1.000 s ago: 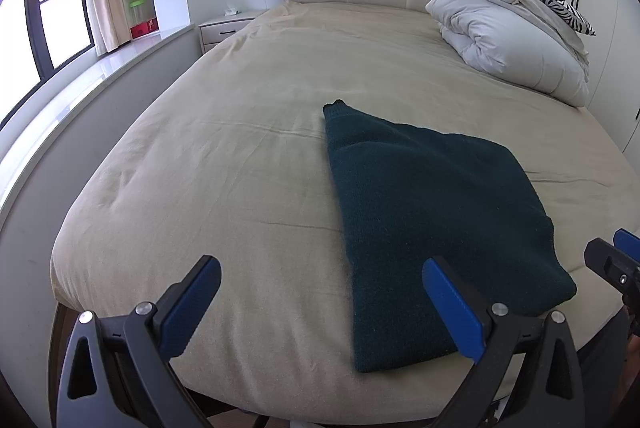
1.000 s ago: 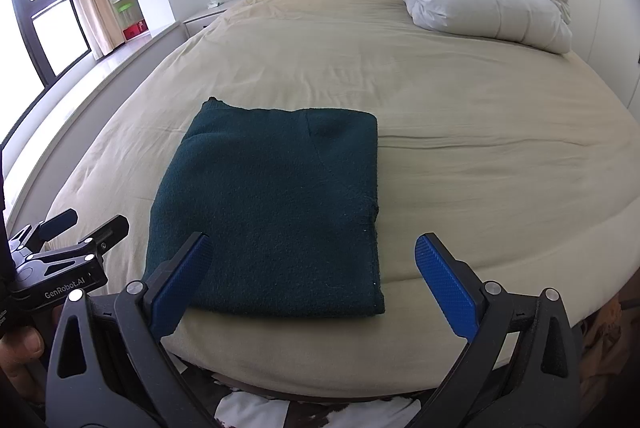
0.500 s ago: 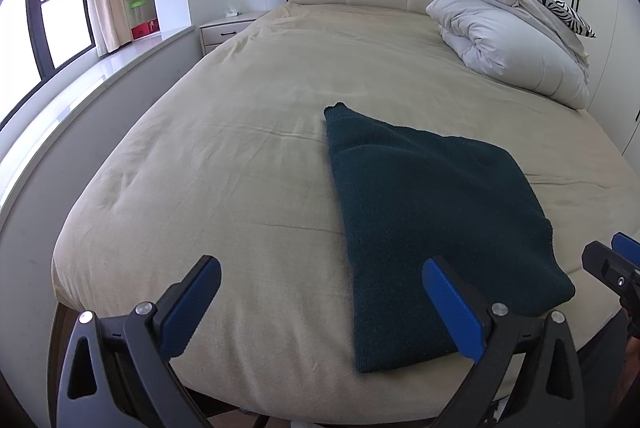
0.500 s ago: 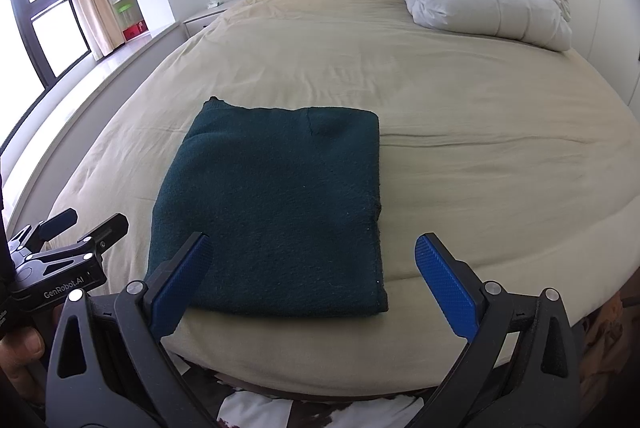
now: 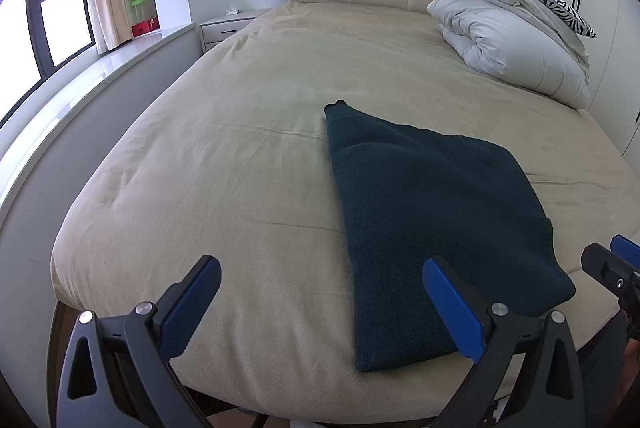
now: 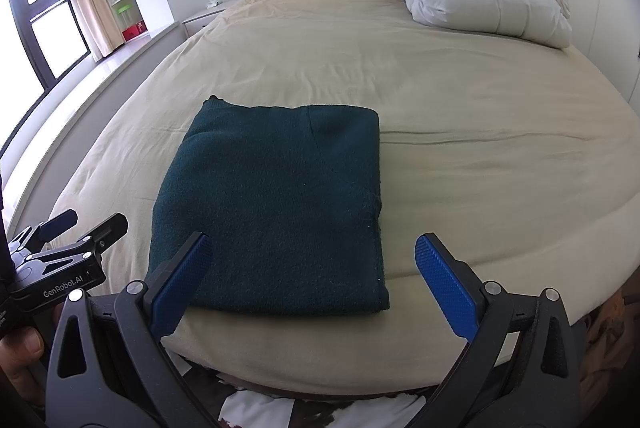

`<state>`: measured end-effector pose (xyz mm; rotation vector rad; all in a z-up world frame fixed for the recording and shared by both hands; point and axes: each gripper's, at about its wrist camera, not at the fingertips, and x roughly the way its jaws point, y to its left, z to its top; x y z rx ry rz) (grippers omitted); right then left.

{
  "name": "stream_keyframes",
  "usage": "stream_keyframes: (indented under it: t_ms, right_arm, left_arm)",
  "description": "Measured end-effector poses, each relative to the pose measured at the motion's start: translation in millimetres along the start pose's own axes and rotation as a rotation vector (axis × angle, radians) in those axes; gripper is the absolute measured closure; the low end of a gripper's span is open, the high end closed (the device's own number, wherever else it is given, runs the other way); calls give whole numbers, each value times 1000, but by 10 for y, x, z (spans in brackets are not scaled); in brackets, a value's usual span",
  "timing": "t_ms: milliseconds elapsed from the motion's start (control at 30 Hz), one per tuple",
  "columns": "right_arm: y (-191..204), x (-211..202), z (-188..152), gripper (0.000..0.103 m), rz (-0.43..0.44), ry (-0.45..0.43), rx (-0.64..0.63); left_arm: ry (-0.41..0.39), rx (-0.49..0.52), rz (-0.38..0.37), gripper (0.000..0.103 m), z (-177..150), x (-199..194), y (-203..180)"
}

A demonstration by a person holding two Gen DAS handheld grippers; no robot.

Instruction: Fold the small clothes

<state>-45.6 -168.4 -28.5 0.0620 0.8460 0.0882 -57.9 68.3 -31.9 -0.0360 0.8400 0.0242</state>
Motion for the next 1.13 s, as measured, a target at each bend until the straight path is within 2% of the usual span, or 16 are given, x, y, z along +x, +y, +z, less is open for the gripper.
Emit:
stream_keyframes:
  t_ms: [1133]
  right_arm:
    - [106,5,-108,0,5,16,15]
  left_arm:
    - [10,8,-1,0,-43,59,22]
